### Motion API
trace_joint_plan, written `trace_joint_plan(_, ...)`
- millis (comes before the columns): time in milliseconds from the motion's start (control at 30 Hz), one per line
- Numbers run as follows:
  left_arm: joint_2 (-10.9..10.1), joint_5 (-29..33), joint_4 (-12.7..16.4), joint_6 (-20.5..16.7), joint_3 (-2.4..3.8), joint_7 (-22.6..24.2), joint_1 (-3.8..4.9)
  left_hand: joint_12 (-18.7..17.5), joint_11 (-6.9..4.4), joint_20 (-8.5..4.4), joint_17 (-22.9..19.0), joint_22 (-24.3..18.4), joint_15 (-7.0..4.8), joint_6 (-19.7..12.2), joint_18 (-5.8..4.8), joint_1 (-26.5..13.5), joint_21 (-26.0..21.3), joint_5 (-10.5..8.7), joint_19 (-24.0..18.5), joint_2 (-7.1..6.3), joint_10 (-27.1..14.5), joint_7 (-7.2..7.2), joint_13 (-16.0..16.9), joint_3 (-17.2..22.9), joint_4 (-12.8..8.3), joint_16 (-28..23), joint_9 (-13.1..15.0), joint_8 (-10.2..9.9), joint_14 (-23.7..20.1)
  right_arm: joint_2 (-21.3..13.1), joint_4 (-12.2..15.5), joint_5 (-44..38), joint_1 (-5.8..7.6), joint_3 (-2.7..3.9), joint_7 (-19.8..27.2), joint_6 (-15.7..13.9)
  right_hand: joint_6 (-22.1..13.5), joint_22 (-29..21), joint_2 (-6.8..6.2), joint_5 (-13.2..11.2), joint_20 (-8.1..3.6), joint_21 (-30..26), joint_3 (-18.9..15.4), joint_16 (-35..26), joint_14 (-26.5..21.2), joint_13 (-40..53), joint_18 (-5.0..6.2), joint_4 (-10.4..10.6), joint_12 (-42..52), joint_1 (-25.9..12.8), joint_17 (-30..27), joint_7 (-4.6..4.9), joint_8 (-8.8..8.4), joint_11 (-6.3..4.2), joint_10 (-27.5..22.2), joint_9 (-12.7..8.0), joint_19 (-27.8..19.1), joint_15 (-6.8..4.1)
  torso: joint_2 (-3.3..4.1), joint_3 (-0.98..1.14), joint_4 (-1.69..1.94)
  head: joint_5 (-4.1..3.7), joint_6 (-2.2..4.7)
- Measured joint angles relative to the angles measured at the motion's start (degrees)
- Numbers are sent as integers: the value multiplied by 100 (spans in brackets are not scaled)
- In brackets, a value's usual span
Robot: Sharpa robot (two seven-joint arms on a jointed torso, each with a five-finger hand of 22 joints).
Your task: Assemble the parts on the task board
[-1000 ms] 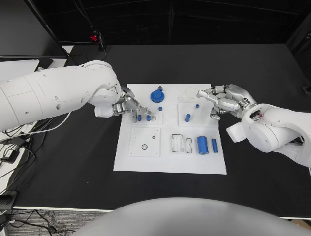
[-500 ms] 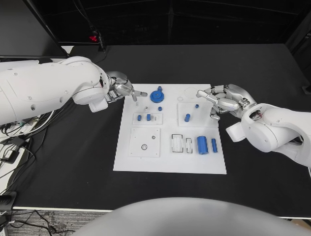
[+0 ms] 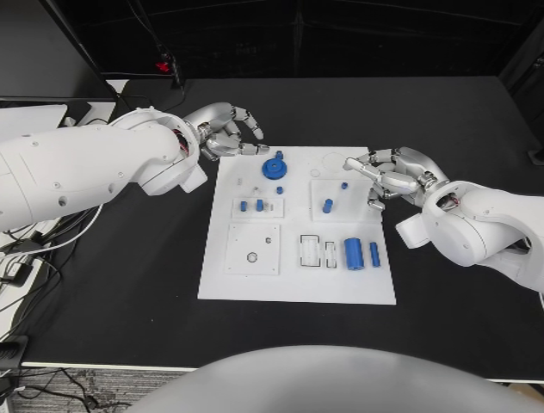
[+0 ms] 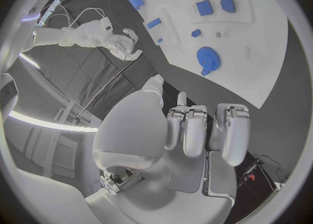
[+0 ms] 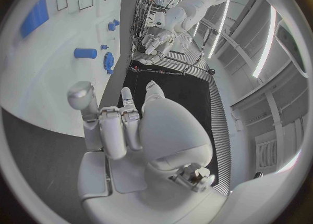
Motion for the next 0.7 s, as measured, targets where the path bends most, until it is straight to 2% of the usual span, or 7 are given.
trace_joint_plan(267,228,-1177,-185,-423,-1,607,-183,0,-19,-54,0,0,-39,334,-1,353,0,106,3,-132,0,-64,0,-187,23,0,-295,30,-1,1,0,0,-1,0,16,-1,0,0,0,0,0,0,0,0,0,0,0,0,2,0,0,0,0,0,0,0,0,0,-2,-3,-4,-3,0)
trace_joint_plan(467,420,-2361,-354,-579,-1,857,-274,-5,8,-54,0,0,-39,1215,-1,487,0,106,3,-87,0,-5,0,-200,30,0,-928,-527,-1,1,-2,0,-10,0,59,-8,0,7,0,0,0,0,0,0,0,0,0,0,8,0,0,0,0,0,0,1,0,0,-2,-3,-6,-3,0)
trace_joint_plan(500,439,-2511,-377,-602,-1,887,-285,-323,32,-54,0,0,-39,1429,-1,512,0,106,3,-41,-63,-15,0,-184,30,0,-1101,-732,-1,1,-2,0,-11,0,65,-8,0,7,0,0,0,0,0,0,0,0,0,0,8,0,0,0,0,0,0,1,0,0,-2,-3,-6,-1,0)
trace_joint_plan(567,468,-2799,-422,-658,-1,948,-305,-1855,37,-54,0,0,-39,1578,-1,507,0,106,4,23,-1327,-47,-580,-126,4,0,-1234,-894,-1,0,-2,0,-12,0,78,-10,0,7,0,0,0,0,0,0,0,0,0,0,8,0,0,0,0,0,0,1,0,0,-2,-3,-7,2,0)
trace_joint_plan(600,475,-2899,-437,-685,-1,973,-311,-3190,12,-54,0,0,-39,1678,0,503,0,106,3,26,-2300,-38,-1638,-88,-7,0,-1305,-979,-1,0,-2,0,-13,0,83,-10,0,8,0,0,0,0,0,0,0,0,0,0,9,0,0,0,0,0,0,1,0,0,-2,-3,-7,2,0)
trace_joint_plan(633,479,-2982,-450,-713,-1,996,-316,-4126,3,-54,0,0,-19,1793,-1,503,0,123,3,26,-2544,-41,-2331,-34,-5,0,-1363,-1044,3,0,-2,0,-14,0,87,-10,0,7,0,0,0,0,0,0,0,0,0,0,9,0,0,0,0,0,0,1,0,0,-2,-3,-7,2,0)
trace_joint_plan(700,480,-3118,-470,-786,-1,1050,-325,-5360,20,-54,0,0,-13,1974,-1,505,0,130,3,-16,-2622,-28,-3451,5,18,0,-1512,-1248,1,0,-2,0,-15,0,95,-10,0,7,0,0,0,0,0,0,0,0,0,0,10,0,0,0,0,0,0,1,0,0,-3,-1,-7,2,0)
